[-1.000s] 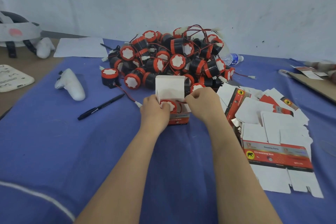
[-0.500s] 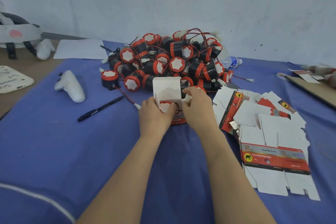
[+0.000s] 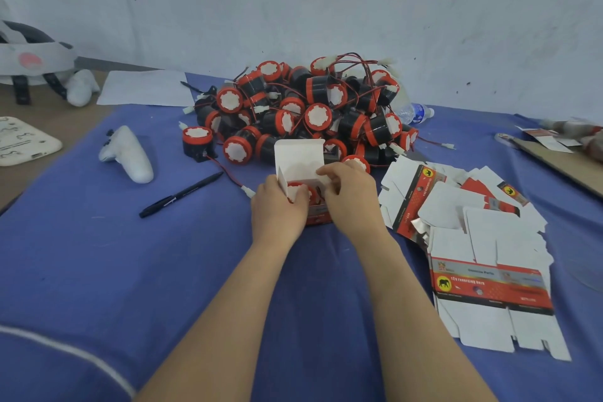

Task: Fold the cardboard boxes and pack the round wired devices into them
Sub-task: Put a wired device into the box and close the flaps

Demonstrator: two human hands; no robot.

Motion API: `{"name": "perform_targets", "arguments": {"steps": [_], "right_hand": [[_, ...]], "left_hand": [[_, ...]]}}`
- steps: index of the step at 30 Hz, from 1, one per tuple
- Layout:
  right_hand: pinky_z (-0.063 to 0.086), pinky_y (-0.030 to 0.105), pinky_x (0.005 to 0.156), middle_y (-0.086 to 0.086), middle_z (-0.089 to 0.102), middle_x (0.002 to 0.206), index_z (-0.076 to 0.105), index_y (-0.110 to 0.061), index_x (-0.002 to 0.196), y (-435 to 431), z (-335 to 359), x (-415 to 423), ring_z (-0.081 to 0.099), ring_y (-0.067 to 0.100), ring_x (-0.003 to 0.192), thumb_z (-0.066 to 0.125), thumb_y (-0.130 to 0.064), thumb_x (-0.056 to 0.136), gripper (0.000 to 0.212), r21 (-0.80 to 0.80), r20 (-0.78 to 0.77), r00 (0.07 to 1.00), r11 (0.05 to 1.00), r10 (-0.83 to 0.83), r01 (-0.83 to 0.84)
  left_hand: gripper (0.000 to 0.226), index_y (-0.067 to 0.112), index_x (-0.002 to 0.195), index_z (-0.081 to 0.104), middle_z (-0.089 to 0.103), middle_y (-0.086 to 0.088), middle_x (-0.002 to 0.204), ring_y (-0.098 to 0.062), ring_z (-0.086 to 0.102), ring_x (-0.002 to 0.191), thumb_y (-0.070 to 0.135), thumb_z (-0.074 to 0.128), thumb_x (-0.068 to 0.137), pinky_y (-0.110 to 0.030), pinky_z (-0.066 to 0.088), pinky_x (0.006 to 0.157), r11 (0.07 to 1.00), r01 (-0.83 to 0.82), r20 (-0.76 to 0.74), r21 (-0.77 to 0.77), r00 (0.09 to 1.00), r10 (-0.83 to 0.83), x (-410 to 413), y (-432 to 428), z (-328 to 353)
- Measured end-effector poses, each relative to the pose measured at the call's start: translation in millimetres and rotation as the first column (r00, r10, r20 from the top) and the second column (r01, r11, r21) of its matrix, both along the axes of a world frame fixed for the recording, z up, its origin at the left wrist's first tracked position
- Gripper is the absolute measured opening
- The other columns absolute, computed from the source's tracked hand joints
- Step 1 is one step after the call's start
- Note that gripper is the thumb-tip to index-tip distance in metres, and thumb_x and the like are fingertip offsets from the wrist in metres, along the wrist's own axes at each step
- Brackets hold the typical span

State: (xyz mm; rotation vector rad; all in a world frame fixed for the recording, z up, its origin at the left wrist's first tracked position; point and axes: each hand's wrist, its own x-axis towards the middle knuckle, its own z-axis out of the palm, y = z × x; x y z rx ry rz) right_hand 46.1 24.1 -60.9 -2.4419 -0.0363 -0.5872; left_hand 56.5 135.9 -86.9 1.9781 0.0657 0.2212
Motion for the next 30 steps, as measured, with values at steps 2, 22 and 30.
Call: {"name": "perform_targets", "arguments": {"steps": [2, 22, 30], "right_hand": [[0.041, 0.018, 0.084, 0.004, 0.058, 0.116, 0.065, -0.009, 0.114, 3.3, -0.6, 0.2, 0.054, 0.019, 0.105, 0.05, 0.0, 0.091, 0.03, -0.004, 0.001, 1.0, 1.0, -0.006, 0.006], [0.035, 0.039, 0.087, -0.007, 0.067, 0.111, 0.068, -0.035, 0.114, -2.4, 4.1, -2.4, 0.04, 0.023, 0.108, 0.046, -0.046, 0.096, 0.031, -0.209, -0.174, 0.984, 0.978, -0.04, 0.002], [0.03, 0.035, 0.089, -0.002, 0.065, 0.116, 0.062, -0.023, 0.118, 6.3, 0.3, -1.1, 0.041, 0.023, 0.115, 0.05, -0.037, 0.097, 0.027, -0.108, -0.143, 0.982, 0.988, -0.123, 0.108]], "left_hand": [[0.033, 0.01, 0.118, 0.05, 0.058, -0.009, 0.117, -0.03, 0.054, 0.11, 0.029, 0.056, 0.092, -0.048, 0.049, 0.09, 1.0, -0.002, 0.0, -0.004, 1.0, 0.002, -0.9, -0.5, -0.5], [0.039, 0.009, 0.119, 0.051, 0.057, -0.009, 0.118, -0.029, 0.053, 0.111, 0.033, 0.058, 0.09, -0.048, 0.049, 0.09, 1.0, -0.002, -0.002, 0.017, 1.0, 0.002, -1.8, -0.5, 0.7], [0.037, 0.009, 0.117, 0.052, 0.057, -0.009, 0.116, -0.029, 0.054, 0.11, 0.031, 0.058, 0.089, -0.048, 0.05, 0.089, 1.0, -0.004, 0.0, 0.021, 1.0, 0.004, -1.8, 0.7, 1.6]]}}
